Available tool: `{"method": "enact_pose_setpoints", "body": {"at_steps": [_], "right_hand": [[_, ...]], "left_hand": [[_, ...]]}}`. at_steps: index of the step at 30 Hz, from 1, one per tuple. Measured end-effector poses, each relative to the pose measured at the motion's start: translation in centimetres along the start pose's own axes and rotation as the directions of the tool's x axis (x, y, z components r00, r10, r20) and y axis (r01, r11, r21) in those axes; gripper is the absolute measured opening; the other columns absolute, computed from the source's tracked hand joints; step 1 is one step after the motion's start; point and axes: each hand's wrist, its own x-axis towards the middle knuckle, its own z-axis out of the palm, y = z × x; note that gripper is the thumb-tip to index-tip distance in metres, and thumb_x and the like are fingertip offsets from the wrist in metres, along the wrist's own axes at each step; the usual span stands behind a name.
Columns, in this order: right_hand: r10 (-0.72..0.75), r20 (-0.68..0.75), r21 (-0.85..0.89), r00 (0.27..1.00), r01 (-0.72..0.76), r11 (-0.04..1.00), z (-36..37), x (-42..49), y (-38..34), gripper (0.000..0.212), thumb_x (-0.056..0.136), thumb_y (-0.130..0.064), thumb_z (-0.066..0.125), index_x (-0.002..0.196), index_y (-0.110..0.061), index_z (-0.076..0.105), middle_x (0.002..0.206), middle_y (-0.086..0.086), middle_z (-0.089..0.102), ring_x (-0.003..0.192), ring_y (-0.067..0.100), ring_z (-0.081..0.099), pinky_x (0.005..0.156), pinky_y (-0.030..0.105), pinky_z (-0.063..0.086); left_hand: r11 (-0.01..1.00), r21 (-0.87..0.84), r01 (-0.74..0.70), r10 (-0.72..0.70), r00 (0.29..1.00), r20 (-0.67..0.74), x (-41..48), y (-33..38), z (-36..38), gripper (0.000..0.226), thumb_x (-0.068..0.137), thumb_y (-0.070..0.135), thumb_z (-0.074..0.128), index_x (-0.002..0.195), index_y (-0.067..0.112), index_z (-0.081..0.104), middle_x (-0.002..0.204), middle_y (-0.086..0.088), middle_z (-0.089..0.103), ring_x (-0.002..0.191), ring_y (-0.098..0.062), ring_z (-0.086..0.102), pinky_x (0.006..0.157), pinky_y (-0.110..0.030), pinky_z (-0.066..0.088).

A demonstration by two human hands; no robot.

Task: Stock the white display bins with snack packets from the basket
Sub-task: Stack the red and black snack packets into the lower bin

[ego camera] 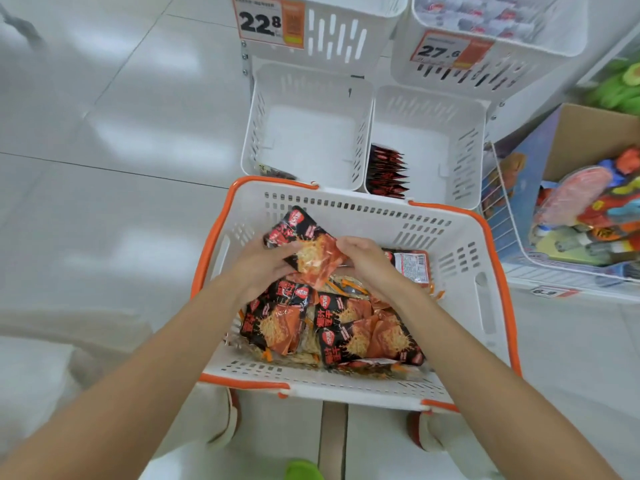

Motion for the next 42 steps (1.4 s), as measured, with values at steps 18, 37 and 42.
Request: {"method": "enact_pose_setpoints", "body": {"at_steps": [18,37,42], "right_hand": [[-0.148,-0.189,-0.171,0.971,0.116,0.978,-0.3,2.2,-0.9,0.012,0.099,-0.013,0.055,0.094,-0.023,0.05,0.1,0.008,0.069,0.092,0.027,0.069,0.085,0.046,0.056],[0.187,0.185,-0.74,0.965,0.012,0.672,-1.8,1.4,8.5,0.009,0.091,-0.012,0.066,0.1,-0.011,0.068,0.096,-0.012,0.057,0.106,0.016,0.057,0.102,0.038,0.045],[0.259,0.281,-0.819,0.924,0.09,0.567,-1.1,1.2,9.9,0.044,0.095,-0.017,0.061,0.137,-0.012,0.05,0.14,0.008,0.05,0.126,0.027,0.049,0.105,0.039,0.042]], "left_hand": [[0.903,0.272,-0.332,0.384,0.908,-0.168,0.2,1.9,-4.9,0.016,0.101,0.025,0.049,0.111,0.03,0.06,0.106,0.0,0.069,0.105,-0.025,0.065,0.092,-0.042,0.053],[0.965,0.193,-0.176,0.181,0.984,-0.006,0.6,-1.1,-1.7,0.025,0.095,0.017,0.061,0.118,0.025,0.058,0.114,0.003,0.066,0.105,-0.016,0.06,0.083,-0.028,0.053],[0.983,0.122,-0.136,0.132,0.991,0.036,1.0,-1.6,-0.9,0.029,0.098,0.023,0.056,0.122,0.039,0.055,0.132,0.007,0.059,0.129,-0.022,0.049,0.111,-0.055,0.033]]}}
